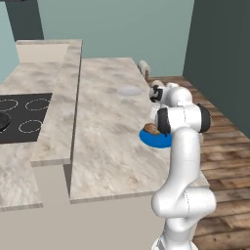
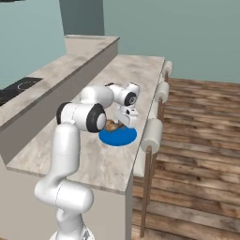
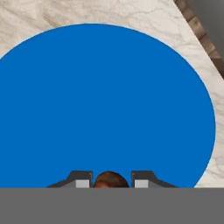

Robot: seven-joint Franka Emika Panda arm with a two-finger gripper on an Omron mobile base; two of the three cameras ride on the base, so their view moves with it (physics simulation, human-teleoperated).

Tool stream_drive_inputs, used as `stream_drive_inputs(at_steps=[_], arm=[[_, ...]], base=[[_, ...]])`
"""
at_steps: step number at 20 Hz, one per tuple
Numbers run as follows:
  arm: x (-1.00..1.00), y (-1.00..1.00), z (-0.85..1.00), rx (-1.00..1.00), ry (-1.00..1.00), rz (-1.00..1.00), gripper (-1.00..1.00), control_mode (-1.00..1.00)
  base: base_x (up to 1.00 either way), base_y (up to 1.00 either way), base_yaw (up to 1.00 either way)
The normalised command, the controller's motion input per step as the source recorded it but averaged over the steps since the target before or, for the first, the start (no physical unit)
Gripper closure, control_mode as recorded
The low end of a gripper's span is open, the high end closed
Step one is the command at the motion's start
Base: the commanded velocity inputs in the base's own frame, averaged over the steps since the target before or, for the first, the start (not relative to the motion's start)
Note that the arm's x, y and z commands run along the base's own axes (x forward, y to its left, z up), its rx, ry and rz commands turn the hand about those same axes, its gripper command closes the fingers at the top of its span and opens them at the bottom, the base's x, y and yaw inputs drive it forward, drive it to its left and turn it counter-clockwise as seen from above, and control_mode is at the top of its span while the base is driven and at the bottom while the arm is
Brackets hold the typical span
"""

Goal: Take the chicken drumsticks from the pan and place one on each plate on the dining counter.

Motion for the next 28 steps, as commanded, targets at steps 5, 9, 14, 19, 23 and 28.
stream_drive_inputs(at_steps=[5,9,14,19,23,28], arm=[[-0.15,0.04,-0.13,-0.04,-0.01,0.0,1.0,-1.0],[-0.06,0.04,-0.16,-0.03,-0.01,0.0,1.0,-1.0],[0.0,0.06,-0.29,-0.02,-0.07,0.0,1.0,-1.0],[0.07,0.0,-0.13,0.0,-0.12,0.0,1.0,-1.0],[0.09,0.0,0.0,0.0,-0.11,0.0,-1.0,-1.0],[0.05,-0.01,0.0,0.0,-0.04,0.0,-1.0,-1.0]], base=[[0.0,0.0,0.0],[0.0,0.0,0.0],[0.0,0.0,0.0],[0.0,0.0,0.0],[0.0,0.0,0.0],[0.0,0.0,0.0]])
